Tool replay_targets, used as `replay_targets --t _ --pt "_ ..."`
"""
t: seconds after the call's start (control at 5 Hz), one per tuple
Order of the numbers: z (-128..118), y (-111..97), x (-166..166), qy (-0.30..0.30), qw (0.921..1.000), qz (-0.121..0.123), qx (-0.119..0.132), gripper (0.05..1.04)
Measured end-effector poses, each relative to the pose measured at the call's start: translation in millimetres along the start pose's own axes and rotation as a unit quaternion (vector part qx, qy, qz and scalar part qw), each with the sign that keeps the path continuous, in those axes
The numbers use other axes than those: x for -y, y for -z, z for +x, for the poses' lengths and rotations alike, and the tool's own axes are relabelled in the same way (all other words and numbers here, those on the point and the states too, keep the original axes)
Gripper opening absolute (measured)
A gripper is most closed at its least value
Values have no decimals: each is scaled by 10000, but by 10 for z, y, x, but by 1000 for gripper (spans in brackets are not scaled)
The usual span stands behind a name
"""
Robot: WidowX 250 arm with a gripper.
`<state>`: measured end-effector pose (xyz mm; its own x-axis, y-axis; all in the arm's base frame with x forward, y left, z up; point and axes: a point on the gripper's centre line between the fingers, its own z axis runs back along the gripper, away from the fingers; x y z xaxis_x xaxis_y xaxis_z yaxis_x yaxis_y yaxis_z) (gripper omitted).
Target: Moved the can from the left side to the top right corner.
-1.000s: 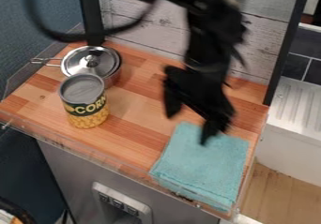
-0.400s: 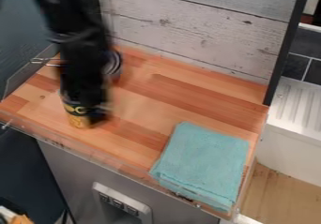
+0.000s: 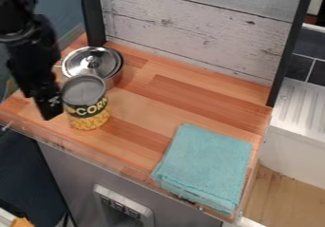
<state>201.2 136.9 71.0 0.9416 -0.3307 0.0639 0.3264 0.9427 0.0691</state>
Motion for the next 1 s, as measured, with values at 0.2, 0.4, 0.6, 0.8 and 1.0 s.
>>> replay_targets --t 0.2,0.4,0.6,0.8,1.0 --pt "-43 133 -187 -128 9997 218 -14 999" --pt "-52 223 -311 -328 9985 407 -166 999" --pt "75 358 -287 -107 9986 423 -298 999" --pt "332 424 -215 348 9985 392 -164 1000" --pt "558 530 -67 825 9961 271 -128 1000"
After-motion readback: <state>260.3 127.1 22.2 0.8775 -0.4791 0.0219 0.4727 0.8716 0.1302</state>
